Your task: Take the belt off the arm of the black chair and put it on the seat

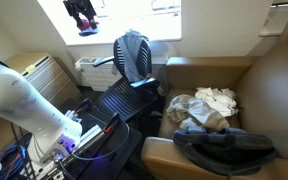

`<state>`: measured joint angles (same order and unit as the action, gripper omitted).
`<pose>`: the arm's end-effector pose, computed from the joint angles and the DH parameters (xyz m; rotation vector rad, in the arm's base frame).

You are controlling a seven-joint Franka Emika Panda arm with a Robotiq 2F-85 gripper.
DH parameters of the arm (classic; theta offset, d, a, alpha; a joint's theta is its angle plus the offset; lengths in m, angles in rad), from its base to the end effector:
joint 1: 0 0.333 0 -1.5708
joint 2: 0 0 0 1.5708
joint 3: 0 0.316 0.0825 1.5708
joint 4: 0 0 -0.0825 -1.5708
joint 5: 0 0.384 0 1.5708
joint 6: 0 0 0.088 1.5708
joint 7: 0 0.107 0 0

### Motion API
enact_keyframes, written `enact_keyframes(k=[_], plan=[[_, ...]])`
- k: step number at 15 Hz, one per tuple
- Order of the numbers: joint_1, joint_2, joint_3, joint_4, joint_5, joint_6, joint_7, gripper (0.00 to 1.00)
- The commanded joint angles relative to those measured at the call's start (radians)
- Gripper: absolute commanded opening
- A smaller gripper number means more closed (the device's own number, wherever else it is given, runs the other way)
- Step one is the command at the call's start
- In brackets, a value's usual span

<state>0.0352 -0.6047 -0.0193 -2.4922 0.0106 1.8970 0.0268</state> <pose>0.3678 0.0061 0.4925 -3.1203 0.0170 -0.0139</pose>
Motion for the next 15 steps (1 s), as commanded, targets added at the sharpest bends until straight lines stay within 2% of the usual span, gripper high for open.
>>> enact_keyframes(k=[1, 9, 10, 11, 12, 15], plan=[[-0.012, 0.001, 0.010, 0.002, 0.006, -0.003, -0.006, 1.00], [-0.012, 0.001, 0.010, 0.002, 0.006, -0.003, -0.006, 1.00], [-0.041, -0.063, 0.002, -0.077, 0.000, 0.016, 0.035, 1.00], [-0.057, -0.073, -0.005, -0.128, 0.012, 0.034, 0.072, 1.00], [-0.061, -0.008, -0.005, -0.168, 0.022, 0.042, 0.095, 1.00], [-0.003, 0.054, -0.047, -0.274, 0.183, 0.098, 0.012, 1.00]])
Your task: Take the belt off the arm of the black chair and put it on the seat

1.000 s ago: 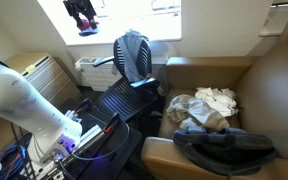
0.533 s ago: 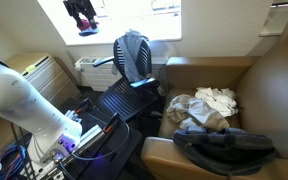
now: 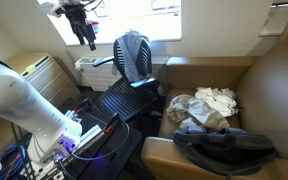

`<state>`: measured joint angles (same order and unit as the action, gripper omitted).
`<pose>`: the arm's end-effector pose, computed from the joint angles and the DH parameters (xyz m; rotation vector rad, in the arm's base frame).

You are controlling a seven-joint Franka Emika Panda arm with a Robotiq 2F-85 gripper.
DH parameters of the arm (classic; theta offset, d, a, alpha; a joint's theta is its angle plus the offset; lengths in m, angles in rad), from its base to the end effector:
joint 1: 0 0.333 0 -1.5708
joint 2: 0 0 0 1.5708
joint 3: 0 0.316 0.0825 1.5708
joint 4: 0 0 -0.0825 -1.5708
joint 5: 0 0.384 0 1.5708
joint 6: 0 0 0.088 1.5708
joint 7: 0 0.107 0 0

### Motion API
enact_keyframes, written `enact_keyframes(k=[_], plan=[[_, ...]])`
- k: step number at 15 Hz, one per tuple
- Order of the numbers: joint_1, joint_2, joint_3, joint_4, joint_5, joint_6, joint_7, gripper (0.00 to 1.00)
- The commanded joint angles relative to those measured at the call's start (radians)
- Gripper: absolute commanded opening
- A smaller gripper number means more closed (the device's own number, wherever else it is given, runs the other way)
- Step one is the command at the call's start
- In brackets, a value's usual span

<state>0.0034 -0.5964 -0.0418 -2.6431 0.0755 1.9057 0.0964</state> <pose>0.3421 -0.0073 0.4200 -3.0362 0.2370 0.2208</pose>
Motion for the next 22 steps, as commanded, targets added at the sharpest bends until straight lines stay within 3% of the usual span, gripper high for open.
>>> enact_keyframes(k=[1, 3, 4, 7, 9, 15, 16, 19, 21, 22], plan=[[0.044, 0.082, -0.026, -0.155, 0.180, 0.115, -0.081, 1.00], [0.069, 0.193, -0.037, -0.195, 0.299, 0.169, -0.143, 1.00], [0.033, 0.111, -0.004, -0.147, 0.227, 0.100, -0.092, 1.00], [0.050, 0.207, -0.007, -0.171, 0.279, 0.143, -0.122, 1.00], [0.030, 0.194, 0.068, -0.143, 0.164, 0.141, 0.056, 1.00], [0.017, 0.222, 0.215, -0.106, -0.031, 0.146, 0.470, 1.00], [0.038, 0.208, 0.174, -0.117, 0.016, 0.149, 0.376, 1.00], [0.040, 0.208, 0.208, -0.117, -0.010, 0.149, 0.461, 1.00], [-0.006, 0.222, 0.231, -0.133, -0.075, 0.193, 0.595, 1.00], [-0.033, 0.224, 0.202, -0.160, -0.087, 0.239, 0.619, 1.00]])
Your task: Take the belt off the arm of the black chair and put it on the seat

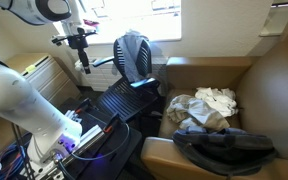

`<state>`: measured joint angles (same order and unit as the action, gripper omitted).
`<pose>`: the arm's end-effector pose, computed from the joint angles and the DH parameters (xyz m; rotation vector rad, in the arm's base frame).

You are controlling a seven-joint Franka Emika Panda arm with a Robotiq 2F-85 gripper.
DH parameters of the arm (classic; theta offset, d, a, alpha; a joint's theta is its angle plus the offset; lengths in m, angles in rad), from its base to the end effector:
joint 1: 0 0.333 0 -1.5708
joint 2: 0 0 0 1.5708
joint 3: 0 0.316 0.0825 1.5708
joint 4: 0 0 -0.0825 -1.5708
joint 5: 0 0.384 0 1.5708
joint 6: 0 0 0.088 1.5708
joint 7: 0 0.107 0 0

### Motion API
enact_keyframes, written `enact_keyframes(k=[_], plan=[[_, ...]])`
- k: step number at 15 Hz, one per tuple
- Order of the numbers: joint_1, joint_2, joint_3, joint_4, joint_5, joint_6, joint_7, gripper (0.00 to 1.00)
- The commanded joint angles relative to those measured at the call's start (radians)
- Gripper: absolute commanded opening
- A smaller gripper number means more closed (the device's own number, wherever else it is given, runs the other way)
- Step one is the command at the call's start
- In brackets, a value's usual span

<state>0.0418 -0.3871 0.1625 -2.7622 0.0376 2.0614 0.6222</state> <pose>0.3272 0.0642 0.3069 2.8803 -0.6783 -0.4169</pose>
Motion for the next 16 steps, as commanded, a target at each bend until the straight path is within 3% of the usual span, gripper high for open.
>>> enact_keyframes(k=[1, 6, 7, 9, 11, 12, 16], plan=[[-0.111, 0.025, -0.038, -0.056, -0.082, 0.130, 0.103, 1.00], [-0.298, 0.171, -0.204, -0.024, -0.175, 0.311, 0.138, 1.00], [-0.237, 0.101, -0.165, -0.023, -0.150, 0.238, 0.123, 1.00], [-0.258, 0.130, -0.194, -0.016, -0.156, 0.252, 0.105, 1.00], [-0.241, 0.124, -0.177, -0.015, -0.154, 0.251, 0.116, 1.00], [-0.270, 0.151, -0.154, 0.007, -0.191, 0.271, 0.268, 1.00], [-0.357, 0.273, -0.255, 0.056, -0.241, 0.416, 0.368, 1.00]])
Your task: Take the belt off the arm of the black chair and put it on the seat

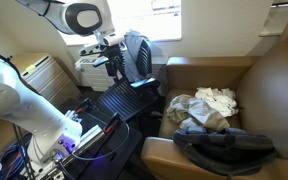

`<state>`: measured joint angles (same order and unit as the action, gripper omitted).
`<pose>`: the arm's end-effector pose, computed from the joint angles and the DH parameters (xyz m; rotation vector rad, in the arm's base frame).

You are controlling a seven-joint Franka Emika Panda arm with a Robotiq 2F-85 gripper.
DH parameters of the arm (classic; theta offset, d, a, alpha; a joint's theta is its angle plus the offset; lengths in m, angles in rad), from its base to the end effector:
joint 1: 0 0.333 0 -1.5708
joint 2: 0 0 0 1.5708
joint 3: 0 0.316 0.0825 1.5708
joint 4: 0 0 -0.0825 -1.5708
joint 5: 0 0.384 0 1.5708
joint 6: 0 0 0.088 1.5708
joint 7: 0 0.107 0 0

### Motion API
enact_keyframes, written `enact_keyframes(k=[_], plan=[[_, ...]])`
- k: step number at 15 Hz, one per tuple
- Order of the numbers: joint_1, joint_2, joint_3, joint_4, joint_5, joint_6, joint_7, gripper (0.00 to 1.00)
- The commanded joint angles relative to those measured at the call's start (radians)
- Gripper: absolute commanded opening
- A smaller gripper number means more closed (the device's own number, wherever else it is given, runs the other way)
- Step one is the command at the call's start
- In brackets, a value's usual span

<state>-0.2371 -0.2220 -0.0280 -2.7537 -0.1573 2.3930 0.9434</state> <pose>0.3578 -0.0978 0.2738 2.5735 -1.5507 -0.1495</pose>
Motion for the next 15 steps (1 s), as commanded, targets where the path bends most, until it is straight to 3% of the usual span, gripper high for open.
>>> enact_keyframes(k=[1, 2, 4, 5, 8, 9, 12, 13, 14, 15], plan=[[-0.105, 0.137, -0.105, 0.058, -0.055, 0.128, 0.048, 1.00], [-0.122, 0.171, -0.136, 0.079, -0.057, 0.165, 0.061, 1.00], [-0.104, 0.253, -0.187, 0.145, 0.079, 0.142, 0.027, 1.00], [-0.095, 0.154, -0.184, 0.071, -0.001, 0.148, 0.038, 1.00], [-0.082, 0.236, -0.218, 0.129, 0.060, 0.148, 0.027, 1.00], [-0.075, 0.234, -0.221, 0.113, 0.008, 0.203, 0.071, 1.00], [-0.069, 0.348, -0.218, 0.167, 0.117, 0.342, -0.188, 1.00], [-0.117, 0.391, -0.113, 0.181, 0.257, 0.377, -0.259, 1.00], [-0.221, 0.384, -0.004, 0.191, 0.333, 0.356, -0.339, 1.00], [-0.278, 0.435, 0.066, 0.253, 0.430, 0.308, -0.426, 1.00]])
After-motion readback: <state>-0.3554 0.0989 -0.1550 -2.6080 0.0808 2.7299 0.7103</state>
